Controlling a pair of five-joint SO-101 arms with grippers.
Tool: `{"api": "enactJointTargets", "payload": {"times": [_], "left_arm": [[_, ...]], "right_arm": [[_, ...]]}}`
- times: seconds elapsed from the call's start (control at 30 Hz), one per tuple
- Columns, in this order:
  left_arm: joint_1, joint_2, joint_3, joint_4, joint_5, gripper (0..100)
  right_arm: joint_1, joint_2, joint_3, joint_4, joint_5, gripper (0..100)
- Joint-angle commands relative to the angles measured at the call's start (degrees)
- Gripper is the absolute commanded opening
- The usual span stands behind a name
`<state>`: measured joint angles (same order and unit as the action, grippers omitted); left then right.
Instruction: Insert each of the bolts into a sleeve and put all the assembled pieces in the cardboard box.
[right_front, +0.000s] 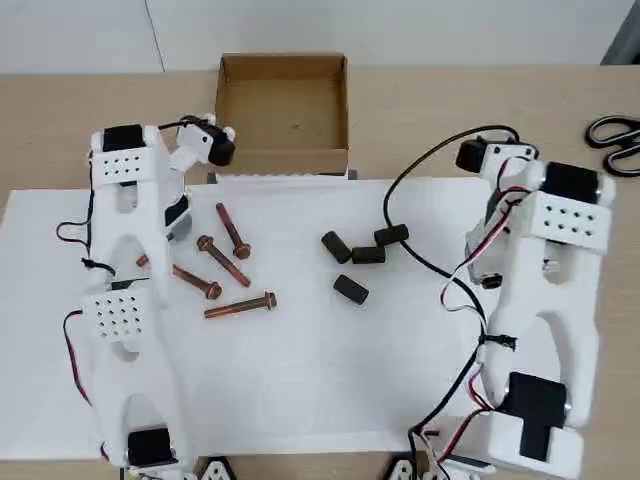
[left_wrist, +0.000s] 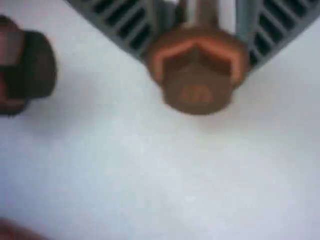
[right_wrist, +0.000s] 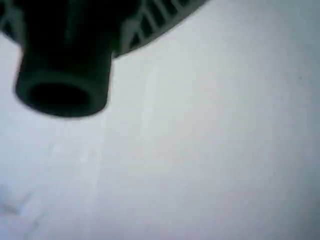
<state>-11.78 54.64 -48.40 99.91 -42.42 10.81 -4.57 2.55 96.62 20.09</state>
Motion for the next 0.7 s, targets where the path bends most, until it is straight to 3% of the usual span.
{"api": "enactJointTargets", "payload": {"times": [0.0,0.27,0.43,0.67], "left_arm": [[-0.35,1.67,-0.48,0.44,0.18,1],[-0.09,0.79,3.03,0.44,1.85,1],[0.35,-8.97,4.26,0.62,9.41,1],[4.75,-33.76,20.79,0.53,23.91,1]], "right_arm": [[-1.71,-2.95,-0.44,-0.13,-0.35,0.4],[-1.71,-4.79,-0.79,-0.04,-0.97,0.4],[-2.33,-16.31,0.35,-0.04,-3.6,0.4],[-5.67,-32.13,11.34,-0.31,-5.45,0.4]]}}
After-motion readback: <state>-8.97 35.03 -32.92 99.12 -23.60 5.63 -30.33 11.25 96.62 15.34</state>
